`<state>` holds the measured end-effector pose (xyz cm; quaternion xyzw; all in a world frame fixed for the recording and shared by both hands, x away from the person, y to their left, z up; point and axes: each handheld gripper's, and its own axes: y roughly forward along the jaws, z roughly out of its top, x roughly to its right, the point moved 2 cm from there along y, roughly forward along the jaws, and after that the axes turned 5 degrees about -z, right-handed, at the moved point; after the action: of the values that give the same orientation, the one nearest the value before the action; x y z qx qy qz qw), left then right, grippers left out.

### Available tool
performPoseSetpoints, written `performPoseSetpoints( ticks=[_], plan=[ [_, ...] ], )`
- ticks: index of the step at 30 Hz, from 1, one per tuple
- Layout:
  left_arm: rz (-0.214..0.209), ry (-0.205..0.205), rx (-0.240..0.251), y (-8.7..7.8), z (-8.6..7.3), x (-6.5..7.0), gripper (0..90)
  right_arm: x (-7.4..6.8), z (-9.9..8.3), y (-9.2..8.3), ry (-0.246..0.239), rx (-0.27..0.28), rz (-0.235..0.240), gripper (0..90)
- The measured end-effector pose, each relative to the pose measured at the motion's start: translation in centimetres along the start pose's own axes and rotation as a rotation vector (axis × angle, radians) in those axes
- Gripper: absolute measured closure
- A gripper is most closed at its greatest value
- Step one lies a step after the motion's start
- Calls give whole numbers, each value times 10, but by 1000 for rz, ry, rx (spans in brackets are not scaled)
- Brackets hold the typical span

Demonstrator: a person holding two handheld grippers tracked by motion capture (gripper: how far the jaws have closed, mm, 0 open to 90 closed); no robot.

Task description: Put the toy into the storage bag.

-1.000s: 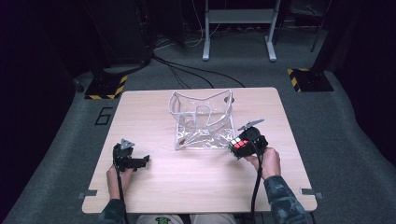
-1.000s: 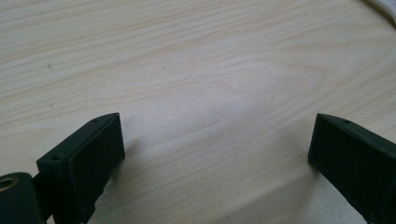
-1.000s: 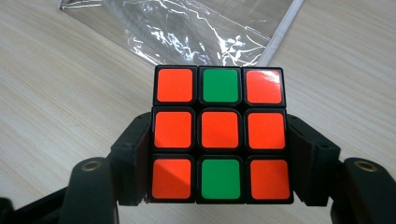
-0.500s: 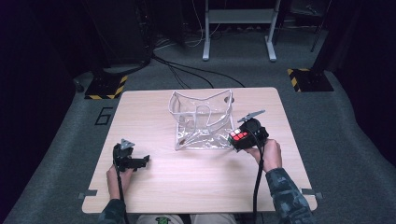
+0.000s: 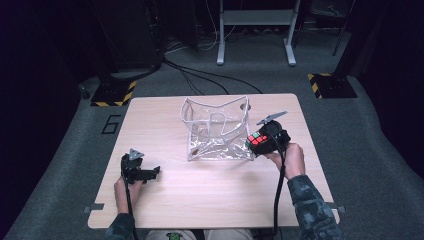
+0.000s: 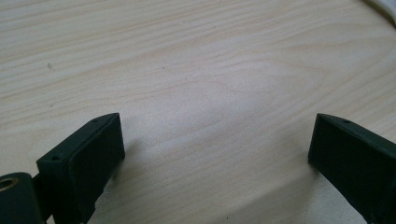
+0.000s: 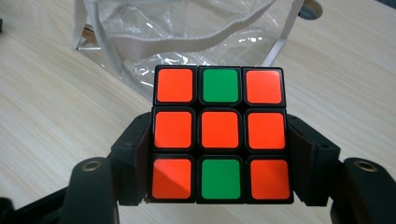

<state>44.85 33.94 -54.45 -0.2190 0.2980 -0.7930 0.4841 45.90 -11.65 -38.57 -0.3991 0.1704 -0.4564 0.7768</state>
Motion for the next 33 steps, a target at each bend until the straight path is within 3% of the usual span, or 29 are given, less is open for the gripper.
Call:
performPoseSetpoints(
  ticks=[5,12,25,27,33],
  plan=[
    [0,0,-1,0,0,0,34,1,9,-6,3,19,-5,334],
    [-2,-1,0,0,0,0,34,2,20,-11,-30,22,-10,334],
    [0,0,-1,0,0,0,34,3,39,-26,-28,51,-27,334],
    [0,0,-1,0,0,0,34,5,43,-28,-60,62,-32,334],
    [0,0,0,0,0,0,34,7,54,-36,-65,69,-42,334]
  ],
)
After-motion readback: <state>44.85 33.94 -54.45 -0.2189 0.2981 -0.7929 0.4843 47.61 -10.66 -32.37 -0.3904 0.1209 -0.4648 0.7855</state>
